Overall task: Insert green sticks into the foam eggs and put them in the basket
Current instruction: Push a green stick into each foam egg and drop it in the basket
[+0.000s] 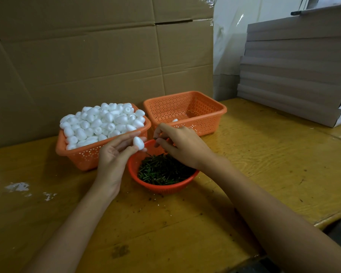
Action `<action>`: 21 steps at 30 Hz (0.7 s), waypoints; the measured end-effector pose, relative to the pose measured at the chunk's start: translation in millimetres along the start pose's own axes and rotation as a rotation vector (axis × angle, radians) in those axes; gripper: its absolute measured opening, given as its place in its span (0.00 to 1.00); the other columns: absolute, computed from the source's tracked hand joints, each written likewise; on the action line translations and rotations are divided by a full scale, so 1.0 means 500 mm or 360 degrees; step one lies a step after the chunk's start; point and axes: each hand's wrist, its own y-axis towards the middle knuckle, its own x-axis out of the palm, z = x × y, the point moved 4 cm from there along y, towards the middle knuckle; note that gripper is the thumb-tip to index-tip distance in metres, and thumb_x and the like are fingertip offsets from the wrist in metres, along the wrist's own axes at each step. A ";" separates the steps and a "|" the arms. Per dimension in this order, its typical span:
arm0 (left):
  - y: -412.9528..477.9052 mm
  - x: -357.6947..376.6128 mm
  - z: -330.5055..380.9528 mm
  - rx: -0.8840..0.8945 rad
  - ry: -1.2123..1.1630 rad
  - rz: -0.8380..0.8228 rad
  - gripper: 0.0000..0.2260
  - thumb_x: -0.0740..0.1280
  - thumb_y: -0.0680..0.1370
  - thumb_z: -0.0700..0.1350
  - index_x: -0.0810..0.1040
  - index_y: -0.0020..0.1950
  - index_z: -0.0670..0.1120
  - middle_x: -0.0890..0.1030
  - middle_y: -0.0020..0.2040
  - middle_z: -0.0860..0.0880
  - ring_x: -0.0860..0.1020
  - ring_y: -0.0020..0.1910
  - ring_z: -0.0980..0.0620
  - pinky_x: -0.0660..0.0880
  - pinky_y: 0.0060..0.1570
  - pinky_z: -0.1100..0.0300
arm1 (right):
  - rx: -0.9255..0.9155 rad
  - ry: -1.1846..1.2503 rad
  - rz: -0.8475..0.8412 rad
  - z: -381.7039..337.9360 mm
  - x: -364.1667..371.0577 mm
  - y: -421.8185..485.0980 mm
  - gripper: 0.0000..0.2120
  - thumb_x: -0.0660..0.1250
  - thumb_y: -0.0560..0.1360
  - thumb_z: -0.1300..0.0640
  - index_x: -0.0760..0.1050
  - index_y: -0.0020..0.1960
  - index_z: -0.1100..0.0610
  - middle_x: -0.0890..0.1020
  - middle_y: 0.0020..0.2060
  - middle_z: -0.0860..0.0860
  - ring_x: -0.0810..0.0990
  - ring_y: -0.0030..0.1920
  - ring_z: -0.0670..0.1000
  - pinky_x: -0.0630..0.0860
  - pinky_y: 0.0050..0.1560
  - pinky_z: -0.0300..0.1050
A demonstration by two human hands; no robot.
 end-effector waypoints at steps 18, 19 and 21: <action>0.004 -0.002 -0.012 0.0032 0.0029 0.0038 0.14 0.76 0.78 0.39 0.87 0.62 0.50 0.87 0.61 0.47 0.88 0.55 0.41 0.84 0.58 0.54 | -0.0035 -0.0010 -0.0008 -0.002 0.002 -0.001 0.06 0.65 0.83 0.56 0.75 0.60 0.54 0.87 0.48 0.48 0.84 0.46 0.51 0.79 0.45 0.55; 0.004 -0.001 -0.011 0.0034 0.0033 0.0031 0.13 0.75 0.78 0.39 0.87 0.62 0.50 0.87 0.61 0.46 0.88 0.55 0.41 0.84 0.58 0.54 | -0.0031 -0.0016 -0.0007 -0.002 0.002 0.000 0.06 0.65 0.83 0.56 0.75 0.60 0.54 0.86 0.48 0.48 0.84 0.45 0.52 0.78 0.45 0.55; 0.004 -0.001 -0.009 0.0030 0.0036 0.0031 0.13 0.75 0.79 0.39 0.87 0.62 0.52 0.87 0.60 0.46 0.88 0.54 0.42 0.84 0.59 0.53 | -0.0026 -0.0037 0.0001 0.000 0.003 0.000 0.06 0.66 0.83 0.55 0.75 0.60 0.54 0.86 0.48 0.48 0.83 0.45 0.52 0.78 0.44 0.56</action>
